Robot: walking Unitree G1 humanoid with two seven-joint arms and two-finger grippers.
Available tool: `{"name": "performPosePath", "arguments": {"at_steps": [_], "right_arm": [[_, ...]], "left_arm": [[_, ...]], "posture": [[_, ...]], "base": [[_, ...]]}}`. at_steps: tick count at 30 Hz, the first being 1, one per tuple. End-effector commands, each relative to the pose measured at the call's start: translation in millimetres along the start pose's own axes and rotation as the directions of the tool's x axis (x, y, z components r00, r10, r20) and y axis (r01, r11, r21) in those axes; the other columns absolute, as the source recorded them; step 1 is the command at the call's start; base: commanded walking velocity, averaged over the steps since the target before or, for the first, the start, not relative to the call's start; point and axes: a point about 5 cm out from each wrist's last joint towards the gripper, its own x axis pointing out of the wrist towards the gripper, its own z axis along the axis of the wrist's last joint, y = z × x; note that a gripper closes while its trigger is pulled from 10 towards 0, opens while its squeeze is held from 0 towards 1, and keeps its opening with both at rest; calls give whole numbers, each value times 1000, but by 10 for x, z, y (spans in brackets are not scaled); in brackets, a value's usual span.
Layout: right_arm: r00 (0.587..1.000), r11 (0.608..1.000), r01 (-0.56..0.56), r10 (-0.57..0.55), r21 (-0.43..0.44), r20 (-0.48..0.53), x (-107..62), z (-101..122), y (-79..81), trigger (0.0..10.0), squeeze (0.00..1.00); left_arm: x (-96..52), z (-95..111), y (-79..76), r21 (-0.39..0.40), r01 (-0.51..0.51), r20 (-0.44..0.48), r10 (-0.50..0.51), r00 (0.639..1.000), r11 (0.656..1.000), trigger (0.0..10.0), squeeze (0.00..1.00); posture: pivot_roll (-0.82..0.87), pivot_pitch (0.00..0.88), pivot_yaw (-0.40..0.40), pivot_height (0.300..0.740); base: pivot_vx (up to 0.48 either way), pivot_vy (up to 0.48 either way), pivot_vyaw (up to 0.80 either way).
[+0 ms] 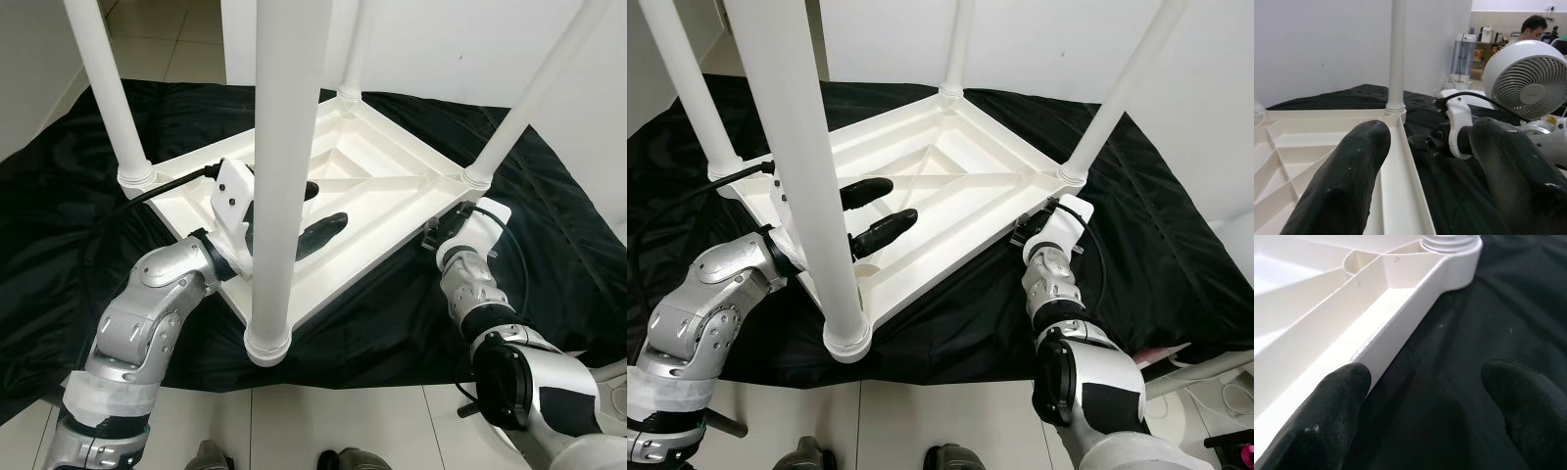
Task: Building children table
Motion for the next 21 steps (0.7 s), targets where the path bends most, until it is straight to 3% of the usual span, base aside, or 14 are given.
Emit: {"name": "performPosePath", "arguments": {"at_steps": [1, 7, 10, 21], "right_arm": [[997, 993, -80, 79, -83, -22, -3, -14, 152, 10000, 0], [986, 969, -164, 166, -182, -8, 4, 67, 311, 10000, 0], [972, 945, -226, 235, -237, 8, -6, 129, 482, 10000, 0], [943, 917, -322, 332, -237, 2, -63, 119, 751, 10000, 0]], "left_arm": [[25, 18, -139, -8, 132, 8, -132, 991, 991, 10000, 0], [19, 42, -167, -18, 130, 11, -130, 991, 991, 10000, 0], [11, 55, -222, -34, 138, 10, -137, 990, 990, 10000, 0], [-17, 45, -328, -49, 189, -30, -190, 981, 981, 10000, 0]], "posture": [[35, 59, -80, 740], [50, 66, -80, 740], [57, 70, -77, 740], [65, 80, -69, 740]], "base": [[0, 0, 0], [0, 0, 0], [0, 0, 0], [0, 0, 0]]}}
